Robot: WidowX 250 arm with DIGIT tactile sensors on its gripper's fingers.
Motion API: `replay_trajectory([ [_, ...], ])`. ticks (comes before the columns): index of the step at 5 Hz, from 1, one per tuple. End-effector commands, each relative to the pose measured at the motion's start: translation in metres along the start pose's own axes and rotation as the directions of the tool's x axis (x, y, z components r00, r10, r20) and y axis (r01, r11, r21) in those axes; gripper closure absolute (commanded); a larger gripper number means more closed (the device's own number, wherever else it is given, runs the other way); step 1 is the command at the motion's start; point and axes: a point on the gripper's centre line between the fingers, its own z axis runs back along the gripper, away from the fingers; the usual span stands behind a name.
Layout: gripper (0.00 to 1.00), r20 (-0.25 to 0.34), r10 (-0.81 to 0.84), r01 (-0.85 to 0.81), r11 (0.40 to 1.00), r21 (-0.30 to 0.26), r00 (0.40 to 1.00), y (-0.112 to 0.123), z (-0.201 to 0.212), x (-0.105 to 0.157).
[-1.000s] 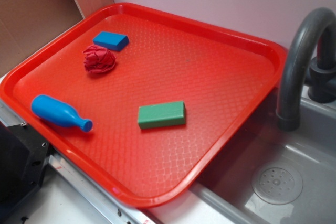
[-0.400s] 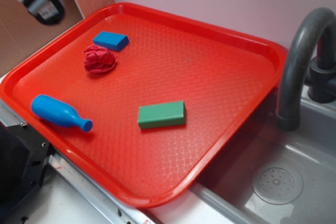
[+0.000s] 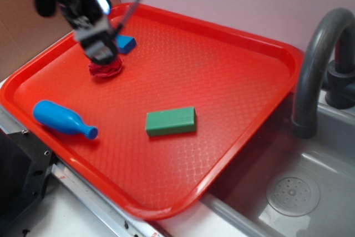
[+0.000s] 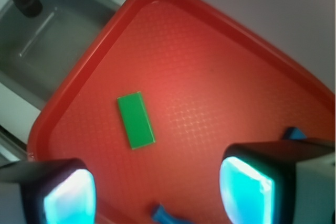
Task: Grab the green block.
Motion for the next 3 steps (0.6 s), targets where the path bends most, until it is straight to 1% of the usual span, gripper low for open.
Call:
replay_trajectory([
  [1, 0.00, -0.079, -0.044, 0.046, 0.999, 0.019, 0.996, -0.011, -0.055, 0.016],
  [2, 0.00, -0.126, -0.069, 0.074, 0.996, 0.039, 0.990, -0.018, -0.079, 0.016],
  [3, 0.00, -0.173, -0.095, 0.102, 0.994, 0.032, 0.980, -0.019, -0.108, 0.009],
])
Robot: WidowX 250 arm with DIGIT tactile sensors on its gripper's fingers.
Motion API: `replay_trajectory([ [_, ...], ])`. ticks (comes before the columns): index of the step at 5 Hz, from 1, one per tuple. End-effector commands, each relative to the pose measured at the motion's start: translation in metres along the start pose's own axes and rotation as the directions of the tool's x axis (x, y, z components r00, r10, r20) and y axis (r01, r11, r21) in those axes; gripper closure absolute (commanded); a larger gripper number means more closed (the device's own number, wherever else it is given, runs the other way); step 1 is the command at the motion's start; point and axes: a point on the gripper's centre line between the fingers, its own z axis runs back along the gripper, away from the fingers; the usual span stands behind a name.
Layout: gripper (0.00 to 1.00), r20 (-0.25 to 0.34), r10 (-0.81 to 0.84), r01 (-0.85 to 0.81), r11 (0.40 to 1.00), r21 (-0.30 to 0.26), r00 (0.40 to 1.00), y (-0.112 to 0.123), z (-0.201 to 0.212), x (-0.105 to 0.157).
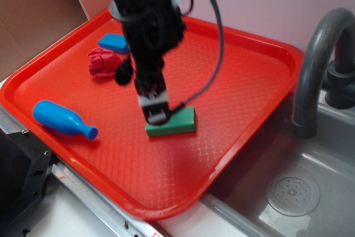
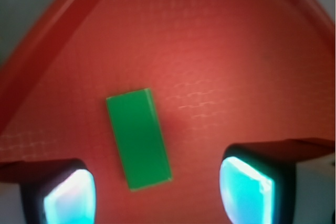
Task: Grab the green block.
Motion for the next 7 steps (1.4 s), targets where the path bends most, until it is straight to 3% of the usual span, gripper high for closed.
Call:
replay_trajectory([
  [1, 0.00, -0.032, -0.009, 0.008, 1.000, -0.015, 0.999, -0.010, -0.036, -0.004],
  [2, 0.00, -0.046, -0.016, 0.014, 1.000, -0.024, 0.999, -0.006, -0.050, -0.007],
  [3, 0.84, -0.054, -0.027, 0.026, 0.999, -0.020, 0.998, -0.007, -0.058, -0.004],
  [4, 1.00, -0.061, -0.010, 0.008, 0.999, -0.031, 0.998, -0.004, -0.058, -0.004],
  [5, 1.00, -0.063, -0.005, 0.004, 1.000, -0.021, 0.998, -0.004, -0.059, -0.004],
  [6, 1.00, -0.051, 0.098, -0.099, 0.995, -0.016, 0.994, 0.019, -0.026, -0.007],
  [7, 1.00, 0.071, 0.317, -0.308, 0.945, -0.106, 0.946, 0.048, 0.018, -0.016],
])
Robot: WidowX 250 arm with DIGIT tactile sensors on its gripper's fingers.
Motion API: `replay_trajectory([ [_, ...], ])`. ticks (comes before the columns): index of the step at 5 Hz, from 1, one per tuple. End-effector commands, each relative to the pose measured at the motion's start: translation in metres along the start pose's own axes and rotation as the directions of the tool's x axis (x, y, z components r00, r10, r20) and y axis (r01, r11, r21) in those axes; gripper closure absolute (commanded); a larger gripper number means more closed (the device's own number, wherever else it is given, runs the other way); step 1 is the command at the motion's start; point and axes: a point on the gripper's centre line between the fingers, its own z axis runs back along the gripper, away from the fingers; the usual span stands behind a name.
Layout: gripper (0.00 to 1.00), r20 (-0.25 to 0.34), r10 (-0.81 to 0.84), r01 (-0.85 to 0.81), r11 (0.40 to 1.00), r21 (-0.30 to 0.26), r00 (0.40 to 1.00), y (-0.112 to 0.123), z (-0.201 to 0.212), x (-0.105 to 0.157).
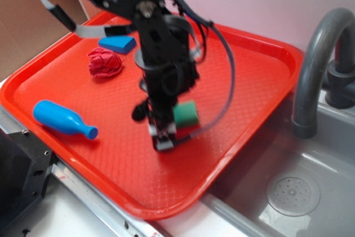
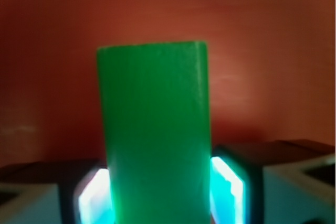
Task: Grab the green block.
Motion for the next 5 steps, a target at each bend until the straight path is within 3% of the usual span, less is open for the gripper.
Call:
replay_trajectory([
  [1, 1.00, 0.236, 0.324, -0.284, 0.940, -0.187, 0.916, 0.048, 0.107, -0.019],
  [2, 1.00, 0.282, 0.444, -0.375, 0.888, -0.266, 0.851, 0.064, 0.144, -0.044],
  [3, 1.00, 0.341, 0.477, -0.424, 0.878, -0.221, 0.810, 0.066, 0.166, -0.063],
  [4, 1.00, 0.332, 0.469, -0.449, 0.882, -0.142, 0.818, 0.055, 0.166, -0.050],
  [5, 1.00, 0.266, 0.428, -0.420, 0.903, -0.090, 0.864, 0.055, 0.153, -0.035],
])
